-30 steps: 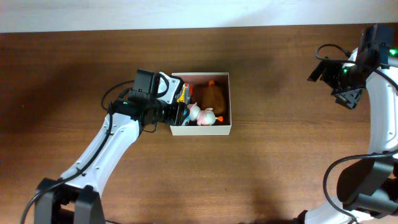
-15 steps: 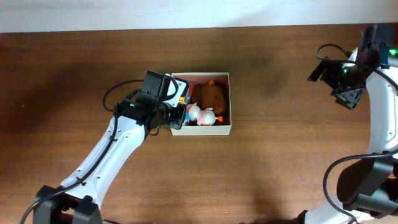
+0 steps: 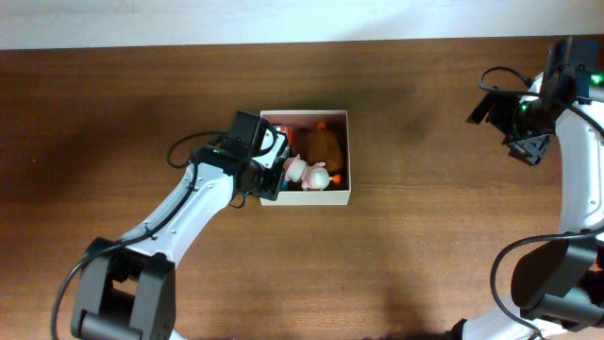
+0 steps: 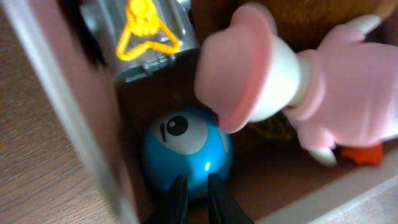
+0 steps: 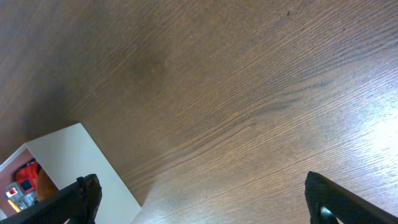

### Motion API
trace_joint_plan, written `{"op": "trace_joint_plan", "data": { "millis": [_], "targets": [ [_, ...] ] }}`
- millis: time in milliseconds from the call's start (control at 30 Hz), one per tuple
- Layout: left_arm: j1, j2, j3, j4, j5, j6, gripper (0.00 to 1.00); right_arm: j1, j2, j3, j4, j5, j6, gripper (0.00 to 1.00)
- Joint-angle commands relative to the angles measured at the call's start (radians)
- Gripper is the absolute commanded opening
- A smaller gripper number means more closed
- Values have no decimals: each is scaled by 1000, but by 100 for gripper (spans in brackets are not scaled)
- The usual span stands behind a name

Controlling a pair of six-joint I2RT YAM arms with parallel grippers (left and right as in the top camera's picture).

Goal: Pack container
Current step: 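Lower the ball into the box and open the left gripper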

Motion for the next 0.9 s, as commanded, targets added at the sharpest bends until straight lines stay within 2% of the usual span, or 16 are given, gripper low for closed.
{"op": "trace_joint_plan", "data": {
  "millis": [0,200,567,700,833,867],
  "targets": [
    [-3,16,10,6,-10,5,13,4,2,5,0,9,5,99],
    [-3,15,34,10,-8,5,13,4,2,5,0,9,5,99],
    [-3,8,277,-101,-6,5,14,4,3,5,0,9,5,99],
    [2,-13,380,-198,-20,5,29,4,2,5,0,9,5,99],
    [14,-66,496,-296,-142,5,43,4,3,5,0,9,5,99],
    [18,-85,531,-330,-185,5,61,4,2,5,0,9,5,99]
  ]
}}
